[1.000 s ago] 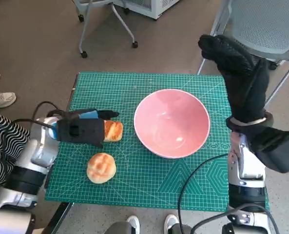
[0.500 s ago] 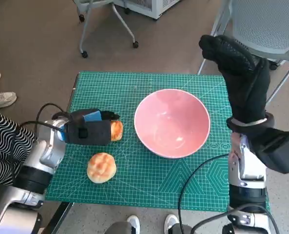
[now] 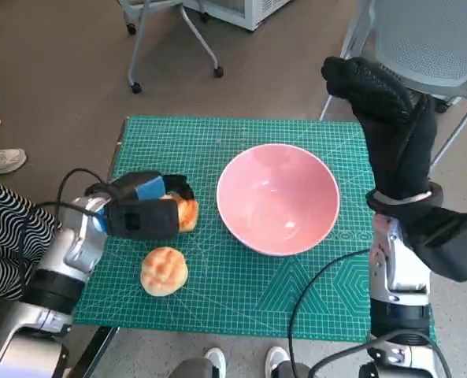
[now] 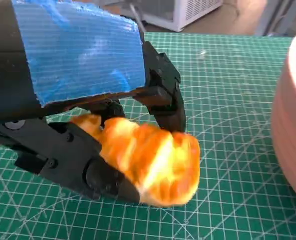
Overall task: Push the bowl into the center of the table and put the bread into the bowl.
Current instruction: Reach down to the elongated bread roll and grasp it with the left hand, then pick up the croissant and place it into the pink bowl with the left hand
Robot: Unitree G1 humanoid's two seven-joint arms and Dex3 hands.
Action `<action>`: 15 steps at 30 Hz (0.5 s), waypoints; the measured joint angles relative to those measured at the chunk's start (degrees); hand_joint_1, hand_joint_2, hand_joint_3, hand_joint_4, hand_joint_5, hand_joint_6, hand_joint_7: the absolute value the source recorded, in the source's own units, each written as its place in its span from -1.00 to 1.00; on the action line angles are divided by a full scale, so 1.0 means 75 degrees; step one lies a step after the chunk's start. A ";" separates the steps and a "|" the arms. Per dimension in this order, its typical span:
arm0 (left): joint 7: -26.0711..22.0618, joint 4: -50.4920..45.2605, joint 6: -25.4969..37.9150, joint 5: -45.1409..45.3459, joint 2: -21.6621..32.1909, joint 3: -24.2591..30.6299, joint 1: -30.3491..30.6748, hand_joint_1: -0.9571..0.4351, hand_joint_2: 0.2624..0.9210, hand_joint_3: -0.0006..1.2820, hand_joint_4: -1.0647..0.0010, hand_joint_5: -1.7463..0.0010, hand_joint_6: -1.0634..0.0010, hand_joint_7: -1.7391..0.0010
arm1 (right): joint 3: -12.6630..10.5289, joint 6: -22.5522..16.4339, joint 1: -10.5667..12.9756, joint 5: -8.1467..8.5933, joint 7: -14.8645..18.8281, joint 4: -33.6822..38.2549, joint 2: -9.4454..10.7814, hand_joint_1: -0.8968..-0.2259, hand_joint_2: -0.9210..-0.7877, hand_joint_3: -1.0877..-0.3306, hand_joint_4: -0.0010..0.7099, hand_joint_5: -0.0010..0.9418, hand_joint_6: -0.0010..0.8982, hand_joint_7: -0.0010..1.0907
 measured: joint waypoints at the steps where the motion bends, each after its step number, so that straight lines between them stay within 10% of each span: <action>1: 0.0012 0.0000 -0.0044 -0.0016 0.0000 0.0032 0.0018 0.38 0.98 -0.87 -0.38 -0.34 -0.10 -0.33 | 0.0002 0.0000 0.0001 0.0000 0.0000 0.0000 0.0002 -0.31 -1.00 0.04 -0.47 -0.99 -1.00 0.11; 15: 0.0013 -0.0443 -0.0285 -0.0353 0.0057 0.0545 0.0087 0.38 1.00 -0.89 -0.39 -0.28 -0.08 -0.39 | -0.0007 -0.0034 0.0006 0.0016 0.0013 0.0021 0.0010 -0.31 -1.00 0.04 -0.48 -1.00 -1.00 0.11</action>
